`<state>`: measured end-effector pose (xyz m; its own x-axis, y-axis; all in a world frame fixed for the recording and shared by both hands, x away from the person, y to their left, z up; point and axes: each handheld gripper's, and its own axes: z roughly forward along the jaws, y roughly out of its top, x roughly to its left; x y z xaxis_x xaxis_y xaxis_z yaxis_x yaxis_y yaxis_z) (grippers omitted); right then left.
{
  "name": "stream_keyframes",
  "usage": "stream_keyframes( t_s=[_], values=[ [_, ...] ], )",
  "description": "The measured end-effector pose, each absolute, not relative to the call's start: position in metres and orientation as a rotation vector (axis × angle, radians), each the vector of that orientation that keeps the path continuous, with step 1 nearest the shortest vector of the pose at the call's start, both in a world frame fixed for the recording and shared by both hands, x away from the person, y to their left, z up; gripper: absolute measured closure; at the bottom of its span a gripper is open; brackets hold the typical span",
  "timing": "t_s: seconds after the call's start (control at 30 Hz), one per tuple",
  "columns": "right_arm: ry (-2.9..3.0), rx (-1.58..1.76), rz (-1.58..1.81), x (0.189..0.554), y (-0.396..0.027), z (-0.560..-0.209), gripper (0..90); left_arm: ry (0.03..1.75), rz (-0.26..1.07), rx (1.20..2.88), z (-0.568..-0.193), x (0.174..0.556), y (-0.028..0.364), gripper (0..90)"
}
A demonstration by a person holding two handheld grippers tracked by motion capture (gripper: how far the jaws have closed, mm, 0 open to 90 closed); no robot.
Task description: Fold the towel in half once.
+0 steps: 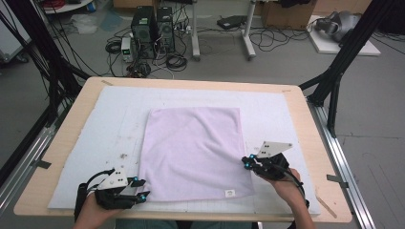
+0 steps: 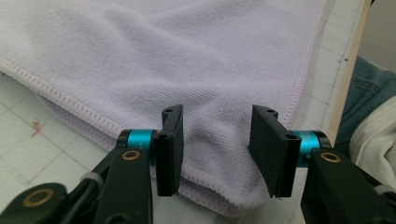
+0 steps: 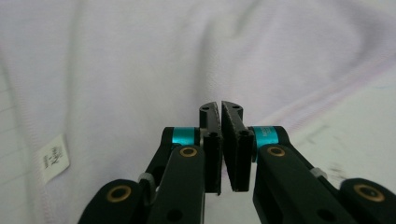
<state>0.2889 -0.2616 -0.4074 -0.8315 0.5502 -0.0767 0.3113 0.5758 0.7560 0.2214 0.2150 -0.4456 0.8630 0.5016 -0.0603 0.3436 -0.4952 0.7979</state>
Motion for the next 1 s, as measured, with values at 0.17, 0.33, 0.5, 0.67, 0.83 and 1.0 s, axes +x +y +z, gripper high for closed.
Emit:
stream_keyframes(
  t_s=[0.17, 0.33, 0.5, 0.67, 0.83, 1.0],
  values=[
    [2.547, 0.716, 1.155, 0.286, -0.263, -0.413, 68.6, 0.614, 0.222, 2.134, -0.445, 0.220, 0.215, 52.1],
    [2.643, 0.669, 1.184, 0.266, -0.260, -0.425, 63.6, 0.618, 0.224, 2.144, -0.447, 0.221, 0.217, 51.4],
    [2.667, 0.717, 1.155, 0.263, -0.264, -0.439, 63.2, 0.626, 0.228, 2.133, -0.447, 0.222, 0.216, 50.4],
    [2.581, 0.716, 1.201, 0.273, -0.265, -0.422, 62.5, 0.644, 0.241, 2.109, -0.443, 0.227, 0.218, 48.6],
    [2.518, 0.779, 1.154, 0.312, -0.258, -0.415, 63.0, 0.660, 0.246, 2.082, -0.441, 0.237, 0.218, 46.9],
    [2.496, 0.868, 1.086, 0.345, -0.251, -0.431, 64.3, 0.673, 0.255, 2.055, -0.439, 0.244, 0.217, 46.2]
  ],
)
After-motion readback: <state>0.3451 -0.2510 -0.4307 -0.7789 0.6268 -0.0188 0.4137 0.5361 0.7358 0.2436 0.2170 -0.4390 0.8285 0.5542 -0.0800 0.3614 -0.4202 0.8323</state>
